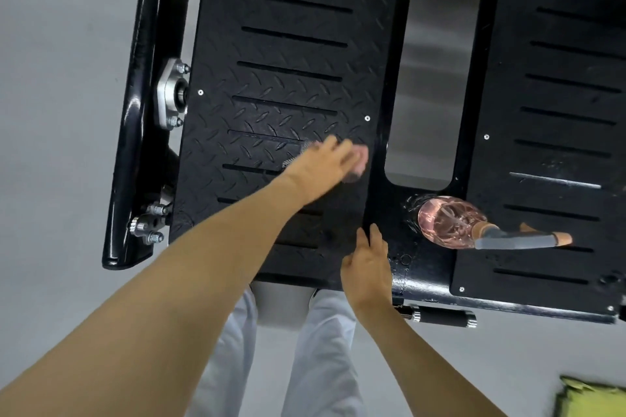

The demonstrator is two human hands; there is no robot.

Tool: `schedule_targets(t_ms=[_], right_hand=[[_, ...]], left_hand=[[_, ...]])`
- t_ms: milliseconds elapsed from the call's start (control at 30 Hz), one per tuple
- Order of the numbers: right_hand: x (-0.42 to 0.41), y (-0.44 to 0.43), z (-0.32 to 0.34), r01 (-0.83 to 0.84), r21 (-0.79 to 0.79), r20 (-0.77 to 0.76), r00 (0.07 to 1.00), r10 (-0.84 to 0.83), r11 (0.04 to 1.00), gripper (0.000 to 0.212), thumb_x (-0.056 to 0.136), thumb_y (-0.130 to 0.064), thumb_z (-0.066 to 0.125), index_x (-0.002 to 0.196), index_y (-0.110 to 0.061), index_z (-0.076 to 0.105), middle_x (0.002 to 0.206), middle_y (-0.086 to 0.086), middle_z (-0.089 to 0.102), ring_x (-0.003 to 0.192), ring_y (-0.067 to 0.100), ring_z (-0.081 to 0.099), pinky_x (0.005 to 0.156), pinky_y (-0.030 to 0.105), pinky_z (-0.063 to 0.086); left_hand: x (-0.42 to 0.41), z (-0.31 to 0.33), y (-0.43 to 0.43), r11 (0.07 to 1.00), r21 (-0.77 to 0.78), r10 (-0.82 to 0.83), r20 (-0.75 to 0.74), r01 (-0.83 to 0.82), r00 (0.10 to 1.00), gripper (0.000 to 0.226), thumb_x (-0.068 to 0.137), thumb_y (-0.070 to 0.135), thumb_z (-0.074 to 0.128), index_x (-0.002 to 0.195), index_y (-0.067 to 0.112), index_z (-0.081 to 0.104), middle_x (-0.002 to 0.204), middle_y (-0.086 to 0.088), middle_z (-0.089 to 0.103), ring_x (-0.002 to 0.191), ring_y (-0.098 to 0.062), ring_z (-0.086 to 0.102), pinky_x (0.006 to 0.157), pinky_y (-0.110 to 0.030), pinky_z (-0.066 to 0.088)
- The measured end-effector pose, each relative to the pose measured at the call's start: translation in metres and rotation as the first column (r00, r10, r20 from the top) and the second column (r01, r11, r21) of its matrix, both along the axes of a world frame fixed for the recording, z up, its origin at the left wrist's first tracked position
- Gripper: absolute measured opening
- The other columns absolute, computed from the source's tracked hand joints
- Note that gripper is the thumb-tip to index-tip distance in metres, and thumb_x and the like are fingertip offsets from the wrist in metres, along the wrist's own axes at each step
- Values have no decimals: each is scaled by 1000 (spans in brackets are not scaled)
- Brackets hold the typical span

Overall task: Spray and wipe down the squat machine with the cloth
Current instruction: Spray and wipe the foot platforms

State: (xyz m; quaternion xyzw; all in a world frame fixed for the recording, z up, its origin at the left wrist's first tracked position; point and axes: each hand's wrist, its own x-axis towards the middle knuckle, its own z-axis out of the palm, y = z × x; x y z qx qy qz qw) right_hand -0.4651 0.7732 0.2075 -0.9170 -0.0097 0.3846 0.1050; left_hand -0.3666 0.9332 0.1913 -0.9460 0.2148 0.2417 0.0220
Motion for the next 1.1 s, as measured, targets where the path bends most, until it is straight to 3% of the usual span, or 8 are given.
schedule_targets(t_ms=[133, 300, 367, 500, 633, 767, 933, 1100], right_hand=[[4, -3, 0, 36, 3, 8, 999, -36, 999, 53, 96, -9, 43, 147, -6, 29, 157, 10, 13, 139, 24, 24, 109, 32, 35], [10, -6, -1, 47, -23, 10, 999, -47, 999, 44, 95, -11, 45, 139, -4, 41, 156, 10, 14, 138, 24, 24, 108, 35, 36], [10, -6, -1, 47, -21, 10, 999, -46, 999, 41, 94, -10, 44, 135, -4, 45, 156, 10, 15, 137, 24, 25, 108, 35, 35], [8, -9, 0, 74, -18, 0, 997, -74, 997, 43, 96, -9, 42, 139, -4, 42, 156, 11, 15, 138, 24, 24, 108, 34, 36], [3, -11, 2, 97, -22, -9, 995, -98, 995, 47, 94, -7, 43, 141, -5, 38, 153, 11, 21, 135, 25, 28, 104, 34, 40], [-1, -9, 3, 191, -37, 32, 981, -190, 981, 55, 93, -10, 47, 146, -7, 31, 145, 10, 32, 128, 25, 37, 102, 35, 40], [-5, 0, 6, 233, -50, 54, 972, -231, 971, 58, 94, -13, 46, 148, -8, 24, 142, 8, 33, 127, 24, 39, 102, 33, 39], [-20, 18, 9, 240, -50, 23, 971, -239, 970, 58, 95, -10, 44, 148, -7, 23, 142, 8, 32, 126, 24, 38, 103, 33, 38]], left_hand=[[9, 3, -22, 907, -57, 412, -75, -417, 908, 78, 80, -5, 57, 146, 13, 21, 140, -14, 24, 121, -32, 34, 87, -40, 49], [-26, 0, -37, 931, -151, -350, -100, 333, 931, 68, 86, -4, 51, 146, 11, 22, 138, -9, 25, 115, -29, 37, 87, -42, 50], [-13, -1, -26, 906, -124, -415, -70, 405, 907, 72, 85, -4, 54, 147, 13, 21, 139, -9, 26, 116, -28, 37, 91, -42, 49], [5, 2, -17, 998, -58, 3, -83, -8, 997, 85, 79, -5, 59, 148, 19, 16, 138, -12, 24, 121, -29, 33, 92, -40, 49], [-23, 8, -28, 929, -66, 356, -113, -365, 928, 86, 83, -2, 57, 151, 16, 6, 141, -13, 22, 123, -31, 32, 90, -37, 49], [-84, 3, -44, 995, -96, -6, -179, -11, 984, 77, 86, 1, 53, 150, 7, 10, 137, -14, 24, 119, -32, 35, 90, -38, 50], [-88, 0, -12, 837, -84, -547, -94, 541, 832, 64, 91, 0, 44, 149, 5, 16, 132, -14, 31, 112, -31, 39, 90, -42, 45], [-50, 0, 36, 981, -14, 190, -110, -193, 976, 77, 85, -2, 52, 149, 18, 14, 136, -11, 27, 121, -29, 33, 88, -39, 47]])
